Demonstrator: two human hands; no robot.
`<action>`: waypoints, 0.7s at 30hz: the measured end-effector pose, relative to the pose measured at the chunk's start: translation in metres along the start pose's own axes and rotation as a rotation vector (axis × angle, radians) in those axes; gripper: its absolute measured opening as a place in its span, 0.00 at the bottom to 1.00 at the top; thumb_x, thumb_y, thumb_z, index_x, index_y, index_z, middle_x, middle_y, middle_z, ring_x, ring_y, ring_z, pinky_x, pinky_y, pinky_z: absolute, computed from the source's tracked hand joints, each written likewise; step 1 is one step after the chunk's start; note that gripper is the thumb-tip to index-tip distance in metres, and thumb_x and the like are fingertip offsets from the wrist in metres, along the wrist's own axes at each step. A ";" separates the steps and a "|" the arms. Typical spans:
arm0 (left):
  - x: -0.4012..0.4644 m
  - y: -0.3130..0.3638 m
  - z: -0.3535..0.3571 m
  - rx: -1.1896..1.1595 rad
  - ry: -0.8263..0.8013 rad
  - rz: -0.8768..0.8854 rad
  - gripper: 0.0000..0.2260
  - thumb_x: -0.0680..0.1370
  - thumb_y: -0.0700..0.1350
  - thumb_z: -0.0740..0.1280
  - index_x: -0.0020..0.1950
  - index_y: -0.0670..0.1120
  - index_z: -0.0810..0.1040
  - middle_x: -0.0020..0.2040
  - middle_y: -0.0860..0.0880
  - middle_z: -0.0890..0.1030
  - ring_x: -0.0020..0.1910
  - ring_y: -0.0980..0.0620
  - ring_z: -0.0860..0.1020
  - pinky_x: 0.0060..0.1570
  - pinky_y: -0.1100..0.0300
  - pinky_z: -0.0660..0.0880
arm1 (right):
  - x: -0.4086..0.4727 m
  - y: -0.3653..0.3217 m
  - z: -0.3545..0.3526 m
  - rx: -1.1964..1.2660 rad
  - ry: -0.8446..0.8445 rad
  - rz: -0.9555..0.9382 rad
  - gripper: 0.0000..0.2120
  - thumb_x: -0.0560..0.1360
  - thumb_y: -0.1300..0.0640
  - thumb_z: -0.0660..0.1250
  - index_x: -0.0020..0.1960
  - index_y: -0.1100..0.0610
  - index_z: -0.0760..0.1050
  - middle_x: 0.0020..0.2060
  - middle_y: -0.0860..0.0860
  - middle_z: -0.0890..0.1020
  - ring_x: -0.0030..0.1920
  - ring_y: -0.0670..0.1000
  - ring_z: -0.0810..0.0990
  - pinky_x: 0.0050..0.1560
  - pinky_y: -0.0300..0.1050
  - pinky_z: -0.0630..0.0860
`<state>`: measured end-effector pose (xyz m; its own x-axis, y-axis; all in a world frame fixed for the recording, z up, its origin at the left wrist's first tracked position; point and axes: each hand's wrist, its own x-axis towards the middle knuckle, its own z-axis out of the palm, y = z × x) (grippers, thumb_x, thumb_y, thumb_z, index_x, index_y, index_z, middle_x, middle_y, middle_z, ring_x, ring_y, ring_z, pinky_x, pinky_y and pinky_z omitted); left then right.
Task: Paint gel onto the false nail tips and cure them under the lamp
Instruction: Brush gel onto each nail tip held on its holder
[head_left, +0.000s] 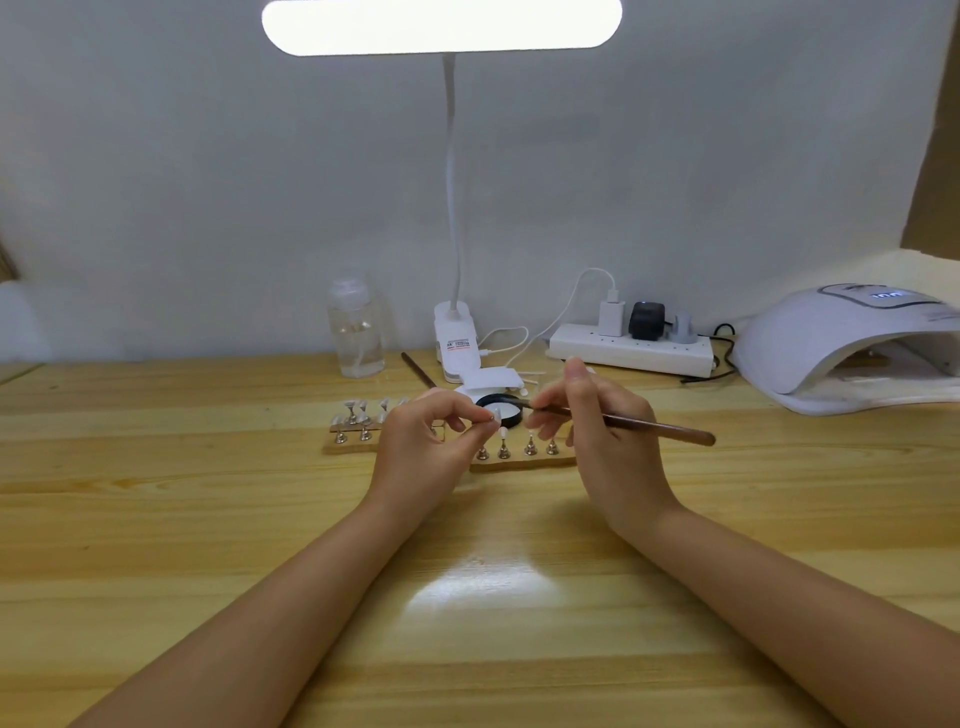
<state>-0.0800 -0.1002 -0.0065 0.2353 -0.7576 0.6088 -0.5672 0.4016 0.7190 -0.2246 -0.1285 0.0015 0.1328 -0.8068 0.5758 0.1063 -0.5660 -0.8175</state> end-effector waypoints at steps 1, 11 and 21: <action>0.000 0.000 0.000 -0.004 -0.001 0.001 0.10 0.67 0.36 0.74 0.35 0.50 0.79 0.35 0.52 0.79 0.35 0.59 0.73 0.38 0.72 0.68 | 0.000 0.000 0.000 -0.005 -0.015 0.002 0.20 0.72 0.44 0.55 0.34 0.56 0.78 0.27 0.49 0.81 0.29 0.42 0.79 0.31 0.28 0.70; 0.000 0.000 0.000 0.013 0.001 0.011 0.10 0.67 0.36 0.74 0.34 0.50 0.79 0.35 0.52 0.79 0.31 0.58 0.69 0.34 0.74 0.65 | -0.002 -0.001 0.001 -0.010 -0.004 -0.001 0.21 0.71 0.43 0.55 0.33 0.55 0.78 0.26 0.49 0.81 0.29 0.42 0.80 0.31 0.27 0.70; 0.000 0.000 0.000 -0.022 -0.005 -0.001 0.09 0.67 0.36 0.74 0.35 0.49 0.79 0.35 0.50 0.78 0.29 0.58 0.66 0.32 0.73 0.64 | -0.002 0.001 0.001 0.001 -0.006 0.014 0.22 0.72 0.43 0.55 0.31 0.56 0.77 0.24 0.51 0.80 0.27 0.44 0.78 0.30 0.28 0.70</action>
<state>-0.0801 -0.1002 -0.0069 0.2320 -0.7609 0.6060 -0.5495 0.4116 0.7271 -0.2242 -0.1274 0.0001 0.1398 -0.8134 0.5646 0.1053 -0.5548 -0.8253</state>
